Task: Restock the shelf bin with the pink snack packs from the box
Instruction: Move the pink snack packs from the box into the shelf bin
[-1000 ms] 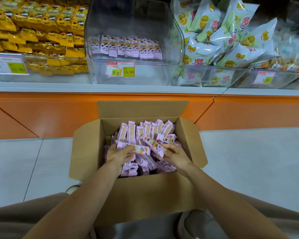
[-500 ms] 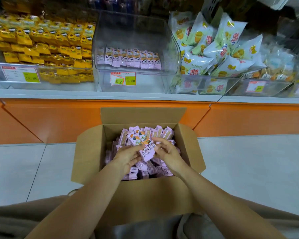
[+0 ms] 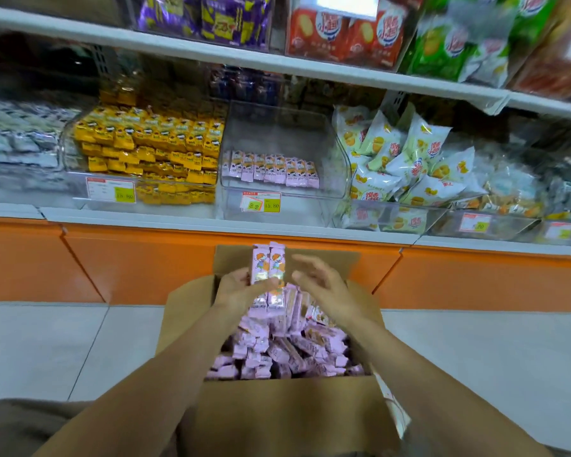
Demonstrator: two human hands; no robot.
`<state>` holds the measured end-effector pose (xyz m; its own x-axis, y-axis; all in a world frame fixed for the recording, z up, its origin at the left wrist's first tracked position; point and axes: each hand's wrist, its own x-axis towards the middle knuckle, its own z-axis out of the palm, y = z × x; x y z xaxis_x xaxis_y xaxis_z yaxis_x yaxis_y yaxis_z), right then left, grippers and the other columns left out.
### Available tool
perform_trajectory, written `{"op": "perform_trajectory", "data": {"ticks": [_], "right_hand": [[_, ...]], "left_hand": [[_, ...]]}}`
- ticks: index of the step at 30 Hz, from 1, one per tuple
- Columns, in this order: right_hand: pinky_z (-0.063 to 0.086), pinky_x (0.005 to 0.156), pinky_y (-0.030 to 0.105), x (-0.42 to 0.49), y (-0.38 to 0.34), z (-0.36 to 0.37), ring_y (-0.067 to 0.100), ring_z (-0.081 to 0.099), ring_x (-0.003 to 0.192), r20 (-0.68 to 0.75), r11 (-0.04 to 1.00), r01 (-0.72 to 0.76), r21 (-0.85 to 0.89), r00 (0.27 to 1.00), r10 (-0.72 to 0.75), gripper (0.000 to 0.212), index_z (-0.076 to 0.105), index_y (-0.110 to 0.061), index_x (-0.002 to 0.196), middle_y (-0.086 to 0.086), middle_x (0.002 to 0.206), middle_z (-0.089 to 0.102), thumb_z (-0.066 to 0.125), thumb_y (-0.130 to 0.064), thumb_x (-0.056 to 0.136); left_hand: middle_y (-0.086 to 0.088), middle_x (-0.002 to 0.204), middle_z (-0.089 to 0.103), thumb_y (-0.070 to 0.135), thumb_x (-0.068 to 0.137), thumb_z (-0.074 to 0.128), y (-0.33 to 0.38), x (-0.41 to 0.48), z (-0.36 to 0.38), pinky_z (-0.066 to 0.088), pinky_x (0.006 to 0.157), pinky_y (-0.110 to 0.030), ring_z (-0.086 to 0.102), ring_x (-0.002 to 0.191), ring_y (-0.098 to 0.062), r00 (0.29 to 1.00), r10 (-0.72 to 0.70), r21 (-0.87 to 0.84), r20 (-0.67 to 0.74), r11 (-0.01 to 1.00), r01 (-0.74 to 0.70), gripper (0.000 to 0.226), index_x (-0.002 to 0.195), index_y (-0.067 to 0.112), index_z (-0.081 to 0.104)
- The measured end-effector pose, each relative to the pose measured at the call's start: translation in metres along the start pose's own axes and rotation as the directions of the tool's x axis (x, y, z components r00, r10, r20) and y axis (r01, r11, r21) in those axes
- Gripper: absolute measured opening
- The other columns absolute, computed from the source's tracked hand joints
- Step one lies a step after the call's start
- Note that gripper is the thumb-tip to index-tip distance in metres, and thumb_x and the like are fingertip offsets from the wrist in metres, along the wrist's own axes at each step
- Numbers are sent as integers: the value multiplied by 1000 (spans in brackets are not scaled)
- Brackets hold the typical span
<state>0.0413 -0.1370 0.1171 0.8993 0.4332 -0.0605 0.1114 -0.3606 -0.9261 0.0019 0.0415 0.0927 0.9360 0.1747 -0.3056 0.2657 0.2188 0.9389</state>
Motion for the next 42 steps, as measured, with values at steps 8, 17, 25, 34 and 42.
{"op": "perform_trajectory", "data": {"ticks": [8,17,25,34,42], "right_hand": [[52,61,30,61,-86,-14,16,60,64,124,985,132,-112,985,-118,27,64,-4,111,16,95,67,69,-13,86],[51,44,22,186,-162,-57,8,56,45,-276,980,189,62,947,-165,22,65,-3,107,8,78,65,68,-12,87],[48,43,15,274,-107,-4,0,57,45,64,980,-78,-183,994,91,25,63,5,111,12,81,62,65,-5,89],[47,48,14,280,-85,18,11,51,56,142,959,-104,-262,979,145,29,61,3,118,4,69,58,62,-8,91],[47,101,40,248,-97,6,25,58,114,122,924,-9,-382,991,60,39,57,-5,129,14,133,57,62,-10,91]], "left_hand": [[2,95,75,12,72,83,45,3,-9,56,77,-28,71,91,-19,948,285,96,140,949,-299,32,99,21,68],[-6,155,31,41,91,41,95,64,-55,13,117,-37,20,146,-24,539,820,903,192,67,-424,64,147,11,36],[-13,161,13,38,90,45,71,99,-65,20,117,-49,11,149,-26,588,753,943,296,-133,-305,74,151,1,23],[-14,160,15,35,83,51,65,105,-63,14,120,-48,14,148,-28,574,766,949,290,-150,-279,78,149,2,28],[-15,161,10,30,85,52,74,84,-58,11,120,-47,6,149,-30,621,736,955,269,-119,-272,77,152,5,23]]}}
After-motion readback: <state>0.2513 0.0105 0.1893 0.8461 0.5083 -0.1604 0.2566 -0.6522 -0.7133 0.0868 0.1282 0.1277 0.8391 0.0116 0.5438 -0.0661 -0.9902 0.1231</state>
